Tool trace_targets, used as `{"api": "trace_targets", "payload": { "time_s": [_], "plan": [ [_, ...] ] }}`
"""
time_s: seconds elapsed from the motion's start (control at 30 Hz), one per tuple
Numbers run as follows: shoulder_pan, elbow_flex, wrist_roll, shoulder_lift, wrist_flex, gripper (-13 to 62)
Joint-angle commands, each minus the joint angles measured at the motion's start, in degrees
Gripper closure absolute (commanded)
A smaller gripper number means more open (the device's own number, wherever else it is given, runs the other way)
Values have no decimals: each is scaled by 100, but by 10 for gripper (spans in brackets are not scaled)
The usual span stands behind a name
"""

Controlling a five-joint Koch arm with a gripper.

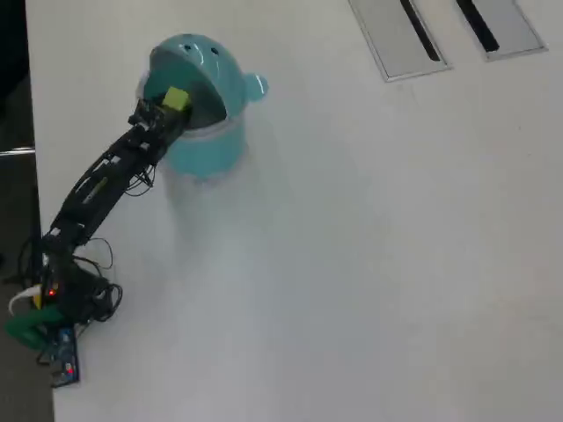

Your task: Grasp RGB lego blocks and put them in the bin one by one.

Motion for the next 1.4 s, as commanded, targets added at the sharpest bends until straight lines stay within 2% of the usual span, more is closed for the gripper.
{"api": "trace_targets", "payload": {
  "time_s": [0.0,0.2,0.27,0.3,0.47,1.37],
  "plan": [
    [0,-650,-26,97,-114,317],
    [-211,-1380,-237,-589,-97,301],
    [-229,-1371,-325,-598,-105,272],
    [-246,-1318,-492,-563,-114,224],
    [-246,-1081,-756,-264,-141,170],
    [-1248,3437,-1371,3155,-510,168]
  ]
}}
